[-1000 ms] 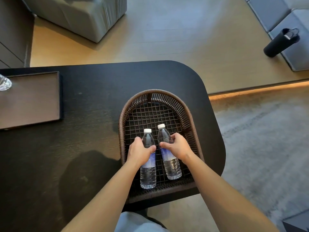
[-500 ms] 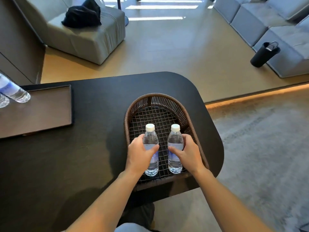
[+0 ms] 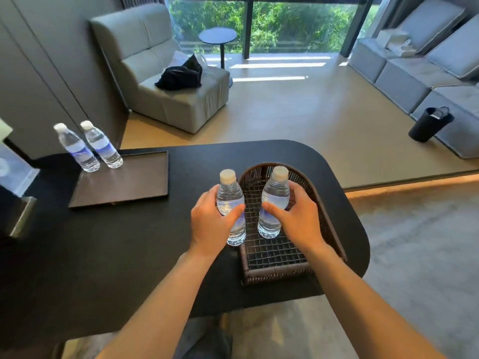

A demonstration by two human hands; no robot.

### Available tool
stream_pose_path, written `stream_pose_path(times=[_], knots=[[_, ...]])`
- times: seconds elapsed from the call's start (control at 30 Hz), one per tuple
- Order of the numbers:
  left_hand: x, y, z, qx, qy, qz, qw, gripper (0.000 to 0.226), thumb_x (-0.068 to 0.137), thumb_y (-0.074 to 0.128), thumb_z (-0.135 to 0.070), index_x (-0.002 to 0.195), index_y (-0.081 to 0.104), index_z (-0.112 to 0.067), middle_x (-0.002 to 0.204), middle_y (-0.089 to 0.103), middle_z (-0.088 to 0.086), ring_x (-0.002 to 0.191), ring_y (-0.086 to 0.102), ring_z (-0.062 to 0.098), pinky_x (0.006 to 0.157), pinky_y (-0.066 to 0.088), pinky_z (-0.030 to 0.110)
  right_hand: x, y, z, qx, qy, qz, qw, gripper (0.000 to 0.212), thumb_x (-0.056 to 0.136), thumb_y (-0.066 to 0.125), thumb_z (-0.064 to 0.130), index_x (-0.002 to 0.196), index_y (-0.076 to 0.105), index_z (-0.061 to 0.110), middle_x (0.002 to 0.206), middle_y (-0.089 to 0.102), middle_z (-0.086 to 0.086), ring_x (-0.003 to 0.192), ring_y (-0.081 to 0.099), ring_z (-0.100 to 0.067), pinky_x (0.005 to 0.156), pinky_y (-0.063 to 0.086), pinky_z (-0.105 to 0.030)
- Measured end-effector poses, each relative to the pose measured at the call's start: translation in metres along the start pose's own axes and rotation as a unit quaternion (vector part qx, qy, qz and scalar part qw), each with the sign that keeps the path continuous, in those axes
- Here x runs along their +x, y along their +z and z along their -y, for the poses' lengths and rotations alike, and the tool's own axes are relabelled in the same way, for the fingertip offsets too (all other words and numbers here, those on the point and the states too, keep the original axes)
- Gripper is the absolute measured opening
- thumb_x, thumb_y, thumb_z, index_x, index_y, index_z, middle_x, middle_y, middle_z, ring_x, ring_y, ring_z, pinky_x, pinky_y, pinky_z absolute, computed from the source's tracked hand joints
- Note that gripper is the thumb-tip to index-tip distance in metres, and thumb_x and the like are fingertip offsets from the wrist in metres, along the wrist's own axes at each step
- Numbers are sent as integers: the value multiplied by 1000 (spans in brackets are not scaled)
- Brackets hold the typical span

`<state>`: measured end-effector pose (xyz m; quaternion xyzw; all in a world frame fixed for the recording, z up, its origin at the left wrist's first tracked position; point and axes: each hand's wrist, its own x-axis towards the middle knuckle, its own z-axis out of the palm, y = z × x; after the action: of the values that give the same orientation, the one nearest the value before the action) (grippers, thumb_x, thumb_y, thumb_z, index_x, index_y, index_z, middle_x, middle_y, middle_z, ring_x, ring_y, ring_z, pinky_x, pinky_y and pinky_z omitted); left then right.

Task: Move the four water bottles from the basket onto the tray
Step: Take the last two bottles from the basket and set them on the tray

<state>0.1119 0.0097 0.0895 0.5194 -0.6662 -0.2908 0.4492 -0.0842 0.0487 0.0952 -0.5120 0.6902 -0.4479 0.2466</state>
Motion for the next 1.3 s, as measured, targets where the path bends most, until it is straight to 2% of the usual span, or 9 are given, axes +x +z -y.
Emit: stream_pose_path(times=[0.07,0.2,0.4,0.53,0.63,0.73,1.0,1.13,1.3], knots=[[4,-26,5,-6,-9,-21,1000,46,79,86,-24,121,69,-13,106,71,-1,97,70,18,83,60,38,5,14,21,-3,-21,15,1000,60,82,84,29,134,55,29,110,53,37,96,53,28,78,43,-1],[17,-75,29,-6,-32,-53,998,42,80,86,-21,118,67,-20,105,69,-3,97,68,16,86,59,42,15,57,56,23,-35,47,998,60,81,86,26,133,56,24,113,61,21,96,58,19,81,46,-1],[56,-148,92,40,-51,-97,993,49,78,87,-23,122,68,-11,109,73,7,97,69,20,85,59,41,39,151,100,25,-45,101,994,63,81,86,25,135,55,21,123,64,9,107,62,-4,94,49,-16],[95,-193,136,58,-81,-97,990,55,76,89,-24,126,66,-12,111,69,1,98,65,14,87,52,29,61,227,124,12,-35,129,991,66,80,86,26,137,53,20,129,66,4,111,63,-10,100,51,-28],[128,-228,172,69,-91,-88,990,58,75,90,-24,126,65,-16,111,64,-6,102,63,13,89,51,30,81,287,139,14,-19,139,990,66,79,88,26,135,55,23,124,68,8,111,66,-12,101,54,-35],[162,-260,211,75,-103,-99,987,58,76,89,-24,127,64,-15,116,67,1,104,62,14,90,52,30,104,347,152,9,-8,159,987,67,79,87,28,137,53,23,128,67,5,115,65,-16,102,54,-40],[230,-310,302,93,-143,-115,979,58,76,88,-26,127,61,-15,120,66,4,111,62,14,91,49,26,158,484,164,4,-8,173,985,66,78,88,29,132,50,28,126,65,7,115,63,-13,100,54,-34],[248,-315,340,91,-159,-128,975,60,76,89,-25,128,61,-13,122,66,5,113,64,18,93,53,30,173,530,162,3,-19,163,986,61,79,87,29,128,50,30,120,62,13,111,62,-7,93,51,-21],[263,-318,374,77,-178,-141,971,61,75,90,-20,128,62,-10,123,67,10,113,65,22,90,52,29,183,570,155,10,-2,151,988,59,81,86,28,128,50,28,120,62,10,109,62,-8,90,49,-18]])
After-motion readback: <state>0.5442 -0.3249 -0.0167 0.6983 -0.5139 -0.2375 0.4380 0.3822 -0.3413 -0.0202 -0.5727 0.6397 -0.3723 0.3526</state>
